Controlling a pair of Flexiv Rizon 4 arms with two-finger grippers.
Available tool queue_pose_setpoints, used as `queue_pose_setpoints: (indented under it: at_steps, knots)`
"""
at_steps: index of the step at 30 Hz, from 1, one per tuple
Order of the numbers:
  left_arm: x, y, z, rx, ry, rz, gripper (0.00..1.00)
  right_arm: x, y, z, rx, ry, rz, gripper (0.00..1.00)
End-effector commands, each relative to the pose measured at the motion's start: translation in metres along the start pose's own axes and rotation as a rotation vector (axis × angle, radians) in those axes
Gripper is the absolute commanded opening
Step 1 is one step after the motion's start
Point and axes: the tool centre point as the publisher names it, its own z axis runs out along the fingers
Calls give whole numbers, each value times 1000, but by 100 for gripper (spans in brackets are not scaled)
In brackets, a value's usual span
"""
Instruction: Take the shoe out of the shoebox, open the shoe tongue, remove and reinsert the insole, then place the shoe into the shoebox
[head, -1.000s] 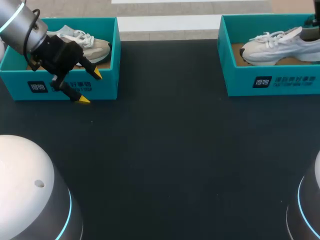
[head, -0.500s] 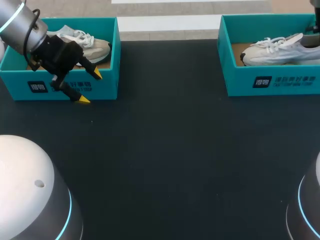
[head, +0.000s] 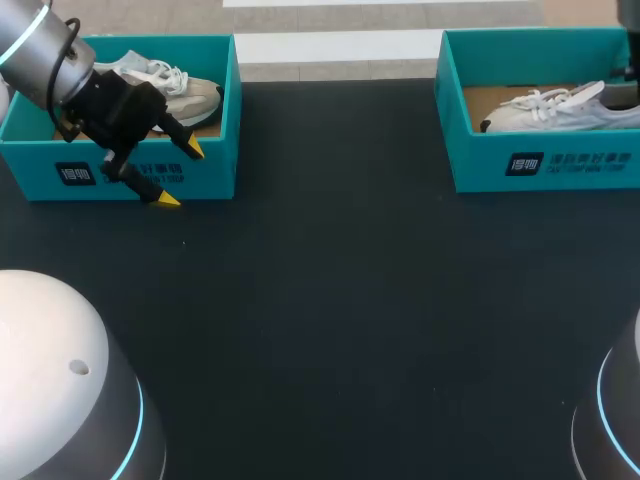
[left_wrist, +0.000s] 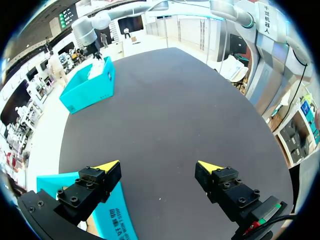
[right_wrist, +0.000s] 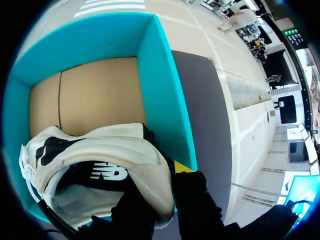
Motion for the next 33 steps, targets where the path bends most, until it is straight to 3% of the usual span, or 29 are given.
queue_pose_setpoints:
  at_steps: [1,33]
  knots:
    - [1,0,0,-3,0,0,100,1,0,6,-2,-9,-4,0]
    - [1,0,0,-3,0,0,100,23,-10,54,65,-12,-2,2]
